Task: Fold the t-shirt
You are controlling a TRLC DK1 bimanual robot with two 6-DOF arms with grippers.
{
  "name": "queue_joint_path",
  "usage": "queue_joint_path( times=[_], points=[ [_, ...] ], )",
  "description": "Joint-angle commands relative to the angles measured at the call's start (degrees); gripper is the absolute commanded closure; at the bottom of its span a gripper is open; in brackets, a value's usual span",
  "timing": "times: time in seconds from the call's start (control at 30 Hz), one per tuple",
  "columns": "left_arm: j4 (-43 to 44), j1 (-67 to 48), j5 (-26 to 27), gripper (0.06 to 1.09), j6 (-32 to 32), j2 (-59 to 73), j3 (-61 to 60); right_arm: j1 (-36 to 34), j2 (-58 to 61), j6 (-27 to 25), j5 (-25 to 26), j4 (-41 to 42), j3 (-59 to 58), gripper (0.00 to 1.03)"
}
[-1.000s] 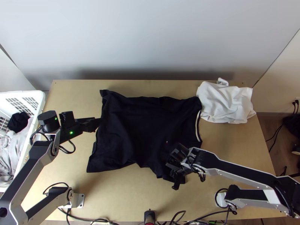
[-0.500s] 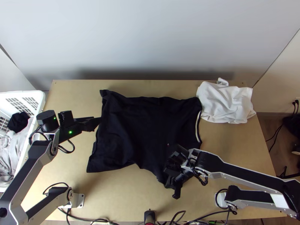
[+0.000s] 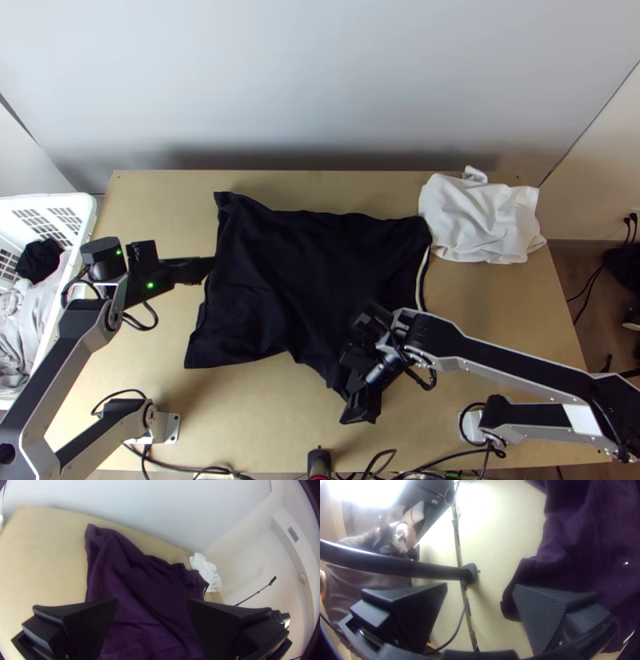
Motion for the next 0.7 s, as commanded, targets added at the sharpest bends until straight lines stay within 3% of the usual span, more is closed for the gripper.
queue_joint_path(
  times=[0.0,0.07,0.2,0.3,0.47,0.57,0.67],
  points=[
    [-16.45,0.18,-1.61,0.1,5.77,0.16,2.31,-3.29,0.39,-0.26,-0.67,-0.57,1.02,0.04],
    [-22.69,0.27,-1.52,0.11,7.97,0.16,3.36,-4.35,0.39,-0.18,-0.58,-0.57,1.28,0.04],
    [-23.57,0.79,-2.58,0.11,4.63,3.5,4.33,-9.71,2.32,0.0,0.83,-0.05,3.56,0.04],
    [-19.88,-0.17,-6.8,0.11,0.67,8.77,6.35,-16.04,5.57,3.08,3.38,1.01,8.57,0.04],
    [-15.75,-0.35,-8.11,0.11,-2.14,13.6,10.22,-30.36,8.21,7.03,3.73,0.39,18.59,0.04],
    [-12.76,-0.35,-8.29,0.11,-3.98,14.57,11.27,-38.54,8.56,7.03,4.34,0.39,23.16,0.04],
    [-7.57,-0.88,-8.9,0.11,-6.36,16.5,12.33,-44.07,10.93,5.54,8.21,0.48,27.38,0.04]
  ],
)
